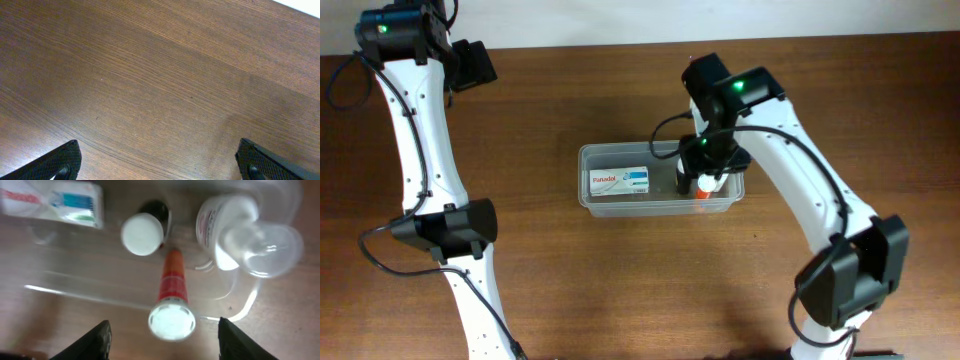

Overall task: Pack container
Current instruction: 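Lower the orange tube into the container beside the bottles and release, then raise right gripper and move it right toward the gold-capped jar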

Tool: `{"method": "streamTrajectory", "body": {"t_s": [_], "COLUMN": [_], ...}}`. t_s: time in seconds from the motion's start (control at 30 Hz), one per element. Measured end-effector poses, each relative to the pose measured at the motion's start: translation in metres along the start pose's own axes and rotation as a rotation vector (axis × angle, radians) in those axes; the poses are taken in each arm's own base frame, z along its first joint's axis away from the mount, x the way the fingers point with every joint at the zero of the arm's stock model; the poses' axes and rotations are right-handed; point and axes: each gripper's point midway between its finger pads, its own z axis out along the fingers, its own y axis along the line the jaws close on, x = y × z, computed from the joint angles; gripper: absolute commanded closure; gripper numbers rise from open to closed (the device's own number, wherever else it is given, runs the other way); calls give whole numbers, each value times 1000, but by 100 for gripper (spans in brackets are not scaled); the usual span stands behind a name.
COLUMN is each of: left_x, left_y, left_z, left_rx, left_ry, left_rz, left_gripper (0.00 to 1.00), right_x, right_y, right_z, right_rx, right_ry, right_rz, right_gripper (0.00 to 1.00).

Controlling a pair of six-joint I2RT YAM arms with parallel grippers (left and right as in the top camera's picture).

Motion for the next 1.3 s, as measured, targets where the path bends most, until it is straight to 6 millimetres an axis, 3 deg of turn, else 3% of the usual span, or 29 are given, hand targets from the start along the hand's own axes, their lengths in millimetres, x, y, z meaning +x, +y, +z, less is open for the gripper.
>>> {"method": "streamTrajectory", "body": {"t_s": [0.2, 0.3, 0.47, 0.6, 0.8, 0.97, 1.3], "left_x": [0, 0, 0, 0, 0, 0, 0], "left_y": [0, 0, 0, 0, 0, 0, 0], "left_z": [0, 0, 0, 0, 0, 0, 0], "left_rx": [0, 0, 0, 0, 0, 0, 0], "left_ry": [0, 0, 0, 0, 0, 0, 0], "left_rz": [0, 0, 0, 0, 0, 0, 0], "left_gripper": [1, 1, 1, 1, 1, 1, 0], "right_x": [0, 4, 13, 23, 37, 48, 69], "right_y": [-1, -17, -74, -132, -194, -223, -260], "right_z": [-36, -44, -50, -56, -62, -58, -20], "right_rx": [-9, 0, 26, 43, 55, 57, 89], "right_ry": [-47, -28, 23, 50, 44, 51, 97], "right_rz": [6, 54, 215, 386, 569, 659, 756], "right_gripper": [38, 39, 39, 37, 34, 34, 34]}}
